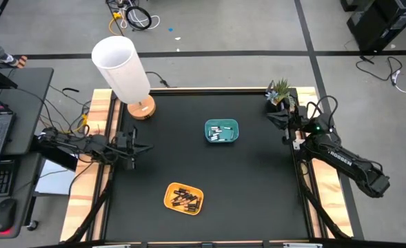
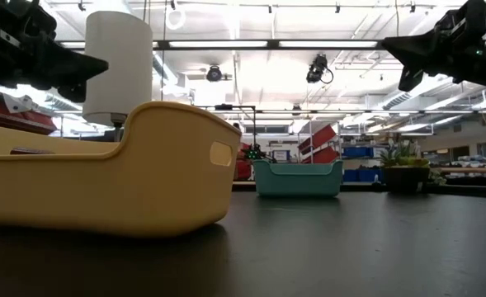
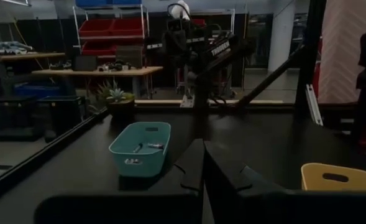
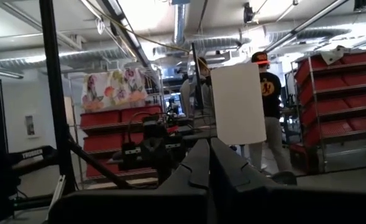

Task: Sort batteries
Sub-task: Return to Home Position

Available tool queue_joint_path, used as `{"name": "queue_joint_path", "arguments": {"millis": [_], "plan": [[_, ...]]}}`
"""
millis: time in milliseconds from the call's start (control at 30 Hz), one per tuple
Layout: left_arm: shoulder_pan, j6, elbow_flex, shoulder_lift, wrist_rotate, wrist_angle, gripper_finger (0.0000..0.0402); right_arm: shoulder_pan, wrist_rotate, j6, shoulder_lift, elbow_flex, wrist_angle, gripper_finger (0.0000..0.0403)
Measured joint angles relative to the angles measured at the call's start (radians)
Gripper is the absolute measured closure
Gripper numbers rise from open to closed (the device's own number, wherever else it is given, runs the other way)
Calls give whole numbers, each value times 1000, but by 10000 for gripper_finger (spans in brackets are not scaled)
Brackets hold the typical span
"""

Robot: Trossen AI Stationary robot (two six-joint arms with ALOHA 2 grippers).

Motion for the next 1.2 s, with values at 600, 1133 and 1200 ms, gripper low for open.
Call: {"name": "queue_joint_path", "arguments": {"millis": [600,1133,1200], "plan": [[0,1,0,0,0,7,380,137,14,1,-167,0,-20,401],[0,2,0,0,1,7,380,259,12,1,-409,1,-256,401],[0,2,0,0,1,6,380,261,12,1,-409,0,-448,400]]}}
